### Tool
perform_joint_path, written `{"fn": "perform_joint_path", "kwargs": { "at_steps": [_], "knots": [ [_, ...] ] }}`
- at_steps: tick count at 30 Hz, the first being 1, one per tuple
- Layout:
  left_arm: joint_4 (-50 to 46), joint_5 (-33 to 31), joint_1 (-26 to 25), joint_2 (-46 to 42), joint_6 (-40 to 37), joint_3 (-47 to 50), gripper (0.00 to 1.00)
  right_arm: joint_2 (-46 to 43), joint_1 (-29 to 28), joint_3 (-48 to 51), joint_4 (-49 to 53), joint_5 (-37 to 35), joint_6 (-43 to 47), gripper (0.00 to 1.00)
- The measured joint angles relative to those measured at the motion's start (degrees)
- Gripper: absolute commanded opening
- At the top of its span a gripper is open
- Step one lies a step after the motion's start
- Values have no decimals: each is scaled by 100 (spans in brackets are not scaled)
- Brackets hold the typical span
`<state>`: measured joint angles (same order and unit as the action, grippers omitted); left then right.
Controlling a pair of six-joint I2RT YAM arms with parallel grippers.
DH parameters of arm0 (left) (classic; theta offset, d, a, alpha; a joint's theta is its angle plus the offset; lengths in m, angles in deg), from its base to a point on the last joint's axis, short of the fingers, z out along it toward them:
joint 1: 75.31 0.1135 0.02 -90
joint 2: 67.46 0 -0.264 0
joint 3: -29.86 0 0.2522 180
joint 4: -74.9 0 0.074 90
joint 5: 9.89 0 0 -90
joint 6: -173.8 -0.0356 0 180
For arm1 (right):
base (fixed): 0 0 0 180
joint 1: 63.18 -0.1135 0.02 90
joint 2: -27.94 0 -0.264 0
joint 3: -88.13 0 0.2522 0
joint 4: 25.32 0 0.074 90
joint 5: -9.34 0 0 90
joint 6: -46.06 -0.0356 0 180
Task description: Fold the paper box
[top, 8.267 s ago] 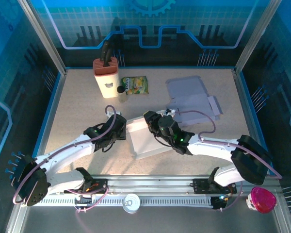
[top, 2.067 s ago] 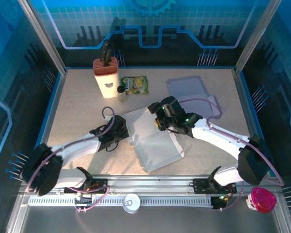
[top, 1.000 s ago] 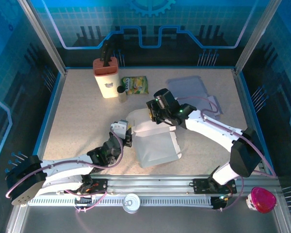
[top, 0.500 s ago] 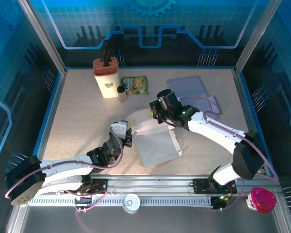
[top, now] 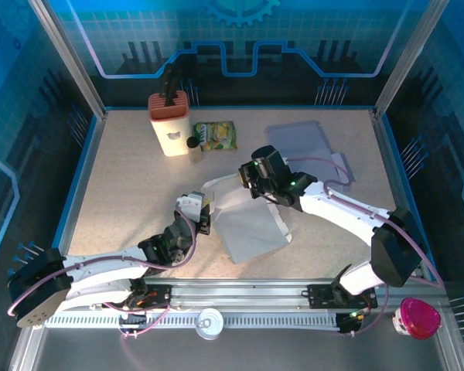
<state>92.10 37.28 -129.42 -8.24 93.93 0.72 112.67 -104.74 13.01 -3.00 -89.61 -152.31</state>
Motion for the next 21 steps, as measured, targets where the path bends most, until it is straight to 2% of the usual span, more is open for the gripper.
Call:
{"fn": "perform_joint_path", "kwargs": {
  "at_steps": [4, 8, 11, 13, 17, 21],
  "knots": [
    [-76, 17, -7, -74, 9, 0, 0, -74, 0, 195, -275, -2, -9, 0],
    [-507, 111, -7, -439, 157, -2, 50, -96, -33, 470, -785, -125, 0, 0],
    [-1257, 271, 0, -1082, 522, -109, 68, -109, -74, 728, -1128, -455, 37, 0],
    [-1878, 367, 0, -1580, 872, -321, 73, -120, -138, 839, -1261, -638, 39, 0],
    [-3200, 544, 0, -2393, 1818, -1115, 72, -122, -310, 903, -1458, -914, 39, 0],
    [-4269, 678, 4, -2389, 2656, -2212, 72, -122, -422, 905, -1637, -1080, 33, 0]
  ]
}}
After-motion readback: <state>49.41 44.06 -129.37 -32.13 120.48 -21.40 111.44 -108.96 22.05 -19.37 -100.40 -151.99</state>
